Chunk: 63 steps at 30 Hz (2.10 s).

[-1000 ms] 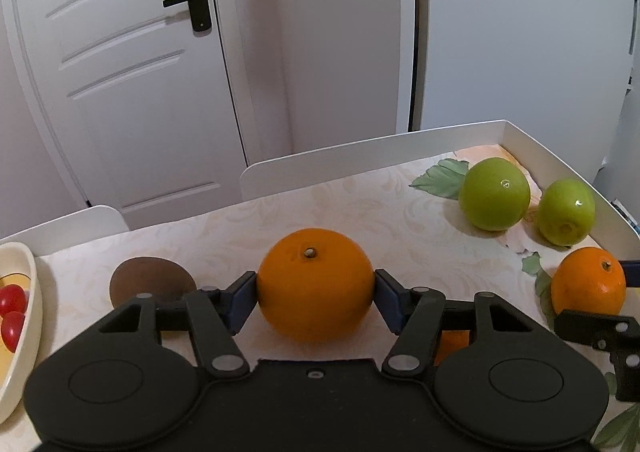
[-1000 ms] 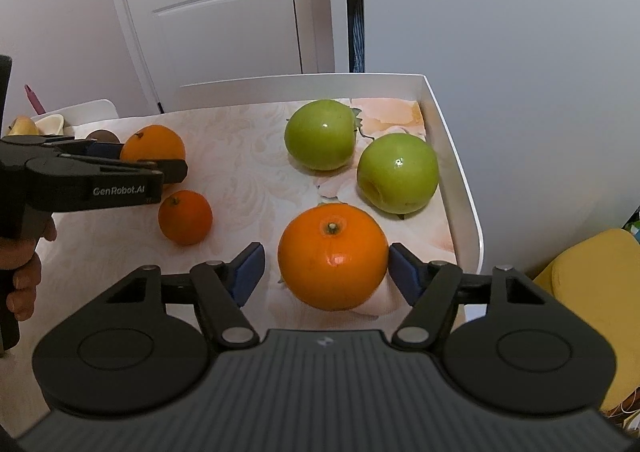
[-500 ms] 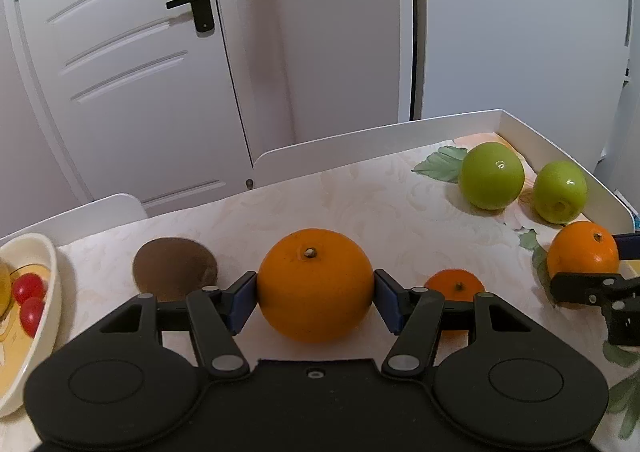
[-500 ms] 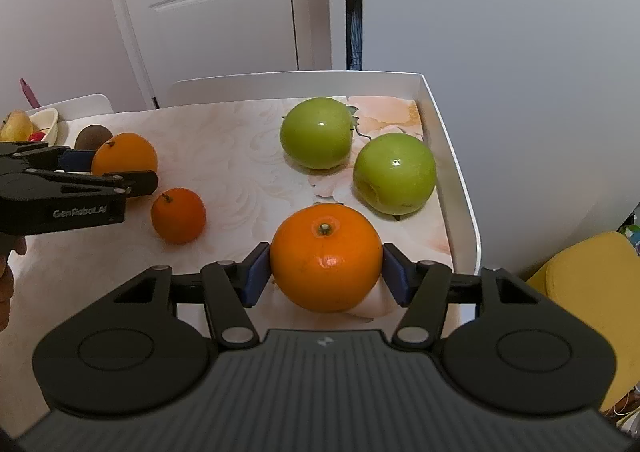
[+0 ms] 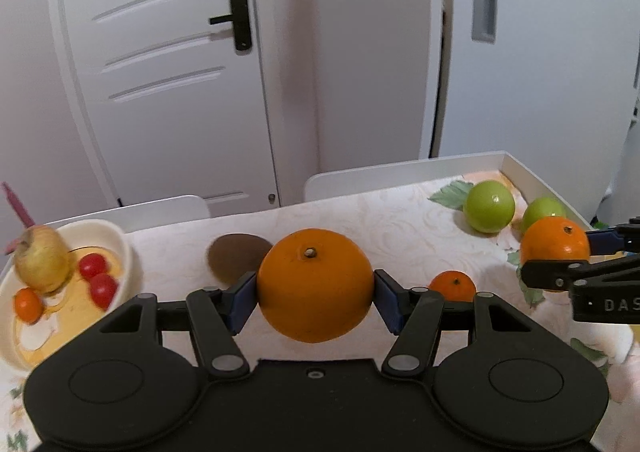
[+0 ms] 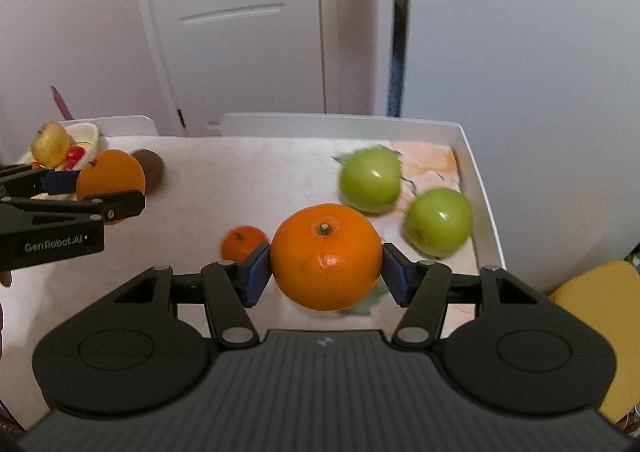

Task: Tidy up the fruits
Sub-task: 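Carry the large orange to the duck plate and open the right tool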

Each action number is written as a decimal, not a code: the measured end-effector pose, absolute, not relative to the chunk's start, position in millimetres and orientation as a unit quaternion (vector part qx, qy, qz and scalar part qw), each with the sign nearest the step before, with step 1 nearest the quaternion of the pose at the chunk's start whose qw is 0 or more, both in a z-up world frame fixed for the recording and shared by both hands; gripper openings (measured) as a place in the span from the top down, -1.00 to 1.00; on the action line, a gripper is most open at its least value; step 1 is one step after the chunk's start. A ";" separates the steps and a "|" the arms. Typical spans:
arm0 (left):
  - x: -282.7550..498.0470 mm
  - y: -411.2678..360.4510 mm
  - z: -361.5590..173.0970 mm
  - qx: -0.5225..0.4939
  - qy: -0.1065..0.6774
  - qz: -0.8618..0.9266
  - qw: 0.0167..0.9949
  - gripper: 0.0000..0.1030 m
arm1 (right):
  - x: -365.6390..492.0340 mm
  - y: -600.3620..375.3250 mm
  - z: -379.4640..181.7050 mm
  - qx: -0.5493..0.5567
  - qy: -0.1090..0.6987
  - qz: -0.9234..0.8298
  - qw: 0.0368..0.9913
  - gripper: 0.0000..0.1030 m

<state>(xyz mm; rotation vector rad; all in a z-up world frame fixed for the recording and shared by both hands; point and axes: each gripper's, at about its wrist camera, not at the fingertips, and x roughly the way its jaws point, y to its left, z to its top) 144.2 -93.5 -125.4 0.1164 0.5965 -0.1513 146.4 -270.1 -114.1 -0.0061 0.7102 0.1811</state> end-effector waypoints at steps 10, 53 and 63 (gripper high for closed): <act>111.2 -43.0 -89.3 0.037 0.277 -0.034 0.959 -0.28 | 140.6 -215.8 -76.3 -0.009 0.326 0.134 0.936 -0.43; 158.6 164.7 -123.2 0.071 0.360 -0.056 0.929 -0.28 | 178.4 16.8 -80.2 0.004 0.356 0.150 0.922 -0.43; 154.0 167.2 -115.4 0.063 0.353 -0.074 0.931 -0.79 | 181.7 21.0 -75.8 0.000 0.357 0.143 0.923 -0.43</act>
